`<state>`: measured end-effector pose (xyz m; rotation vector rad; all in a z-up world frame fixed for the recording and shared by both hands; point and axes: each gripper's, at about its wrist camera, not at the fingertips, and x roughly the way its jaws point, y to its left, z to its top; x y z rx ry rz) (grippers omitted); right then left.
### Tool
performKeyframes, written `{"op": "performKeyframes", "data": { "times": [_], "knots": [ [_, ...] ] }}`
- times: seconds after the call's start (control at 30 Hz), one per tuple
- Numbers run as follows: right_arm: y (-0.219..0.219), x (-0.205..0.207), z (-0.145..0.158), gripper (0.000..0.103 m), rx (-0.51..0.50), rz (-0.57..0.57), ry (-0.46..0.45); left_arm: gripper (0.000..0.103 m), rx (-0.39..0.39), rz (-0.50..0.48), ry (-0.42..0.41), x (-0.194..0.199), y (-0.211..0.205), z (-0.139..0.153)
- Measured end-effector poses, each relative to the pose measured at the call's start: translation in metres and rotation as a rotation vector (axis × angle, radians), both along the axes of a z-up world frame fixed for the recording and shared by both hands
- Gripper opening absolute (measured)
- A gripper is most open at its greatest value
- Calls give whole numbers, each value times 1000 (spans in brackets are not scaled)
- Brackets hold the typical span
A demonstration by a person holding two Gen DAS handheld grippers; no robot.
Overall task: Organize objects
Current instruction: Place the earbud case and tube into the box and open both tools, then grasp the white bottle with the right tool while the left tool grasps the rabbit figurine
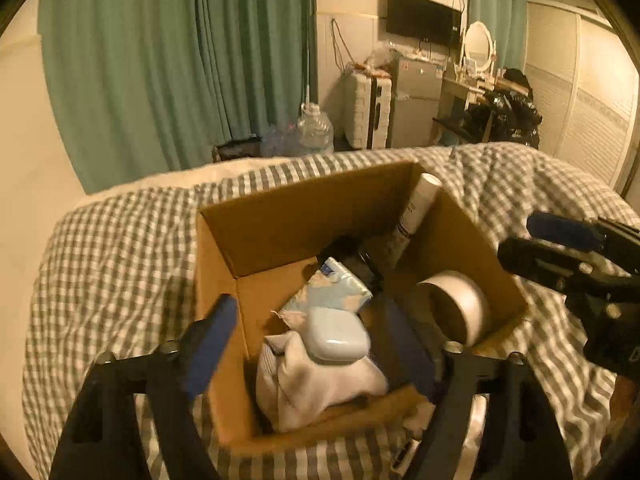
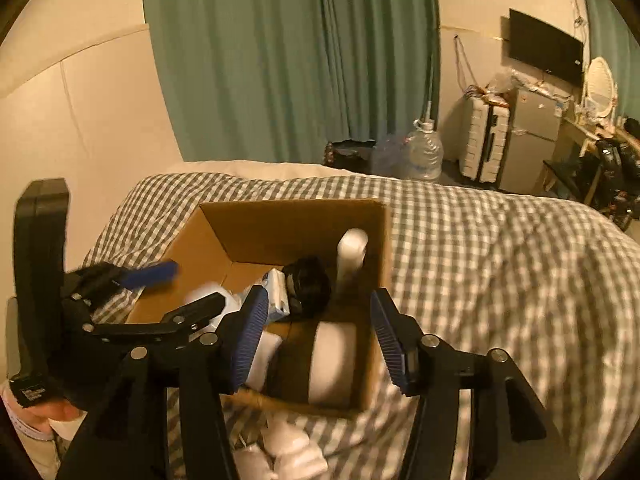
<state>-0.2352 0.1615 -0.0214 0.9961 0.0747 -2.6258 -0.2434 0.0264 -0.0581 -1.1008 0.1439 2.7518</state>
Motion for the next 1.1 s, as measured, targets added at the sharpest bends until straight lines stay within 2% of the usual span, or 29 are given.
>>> {"op": "performKeyframes", "data": {
  "times": [0.17,0.37,0.6,0.8,0.93,1.0,1.03,1.07,1.1],
  "knots": [
    [9,36,21,56,28,-30,8,81,5,16,1,35,-7,18],
    [9,78,27,66,62,-22,-22,95,-41,75,32,81,-14,30],
    [-8,100,-19,67,110,9,-125,96,-59,139,-27,106,-33,-2],
    [-26,93,-62,67,96,39,-193,96,-55,182,-69,108,-46,-37],
    [-36,88,-84,67,127,49,-213,96,-48,198,-104,103,-53,-53],
    [-39,86,-94,61,138,43,-218,96,-22,187,-126,99,-55,-58],
    [-41,85,-99,48,144,44,-224,96,-18,185,-126,100,-56,-59],
    [-42,85,-104,39,146,48,-234,96,-15,183,-127,100,-56,-60],
    [-44,84,-107,38,144,52,-240,96,-12,180,-130,99,-57,-62]
  ]
}}
